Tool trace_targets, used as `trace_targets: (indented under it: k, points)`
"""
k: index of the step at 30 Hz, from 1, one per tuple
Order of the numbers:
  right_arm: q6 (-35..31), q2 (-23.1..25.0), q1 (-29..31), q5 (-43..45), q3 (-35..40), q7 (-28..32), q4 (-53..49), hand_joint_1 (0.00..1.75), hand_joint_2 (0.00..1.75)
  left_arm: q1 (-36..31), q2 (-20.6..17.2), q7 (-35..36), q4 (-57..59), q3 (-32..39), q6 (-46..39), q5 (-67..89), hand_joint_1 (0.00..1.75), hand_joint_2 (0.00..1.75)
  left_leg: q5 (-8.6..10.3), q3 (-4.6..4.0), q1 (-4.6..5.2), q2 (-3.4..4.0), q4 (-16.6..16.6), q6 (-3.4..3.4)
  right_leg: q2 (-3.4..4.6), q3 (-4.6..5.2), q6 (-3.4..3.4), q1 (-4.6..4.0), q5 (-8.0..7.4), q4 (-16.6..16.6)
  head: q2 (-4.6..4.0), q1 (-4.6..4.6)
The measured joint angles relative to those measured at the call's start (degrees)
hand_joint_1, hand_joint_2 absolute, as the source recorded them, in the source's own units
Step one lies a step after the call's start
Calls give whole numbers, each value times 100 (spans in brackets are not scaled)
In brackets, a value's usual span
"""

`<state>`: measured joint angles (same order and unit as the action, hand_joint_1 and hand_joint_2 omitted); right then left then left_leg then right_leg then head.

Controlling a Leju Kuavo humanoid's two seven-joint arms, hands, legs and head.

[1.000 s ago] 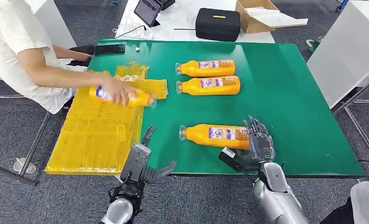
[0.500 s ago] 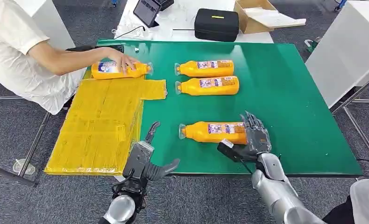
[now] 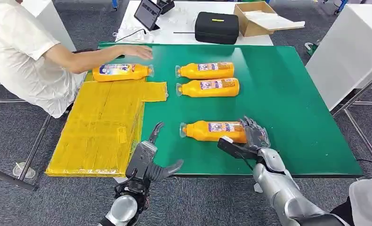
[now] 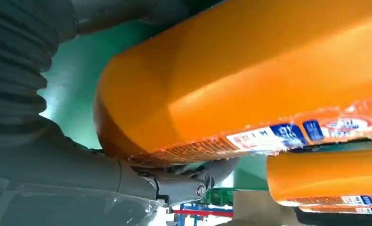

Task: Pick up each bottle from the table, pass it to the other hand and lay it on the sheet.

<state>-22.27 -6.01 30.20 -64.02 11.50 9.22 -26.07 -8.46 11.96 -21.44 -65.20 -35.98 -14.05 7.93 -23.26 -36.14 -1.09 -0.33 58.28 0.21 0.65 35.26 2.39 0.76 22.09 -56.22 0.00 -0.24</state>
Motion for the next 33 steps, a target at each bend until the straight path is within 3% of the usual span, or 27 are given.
trace_targets:
  k: [23, 29, 33]
  points:
    - [308, -26, 144, 86, 127, 239, 173, 175, 175, -77, 0, -63, 46, -46, 50, -149, 0, 175, -4, 12, -4, 4, 0, -1, 1, -10, 0, -5, 2, 0, 0, 0]
    - [299, 140, -61, 1765, -312, 1813, 147, 175, 175, -66, 33, -306, 44, -17, 304, -943, 0, 175, -4, 2, -4, 2, 0, -2, 2, -10, -1, -6, 0, -3, 0, -2]
    - [317, 418, -392, 2858, -763, 2525, -136, 175, 175, 107, 46, -411, 42, 160, 704, -2082, 0, 175, -4, -13, -11, 2, -1, -3, 1, 3, -2, -12, 1, -4, 0, -2]
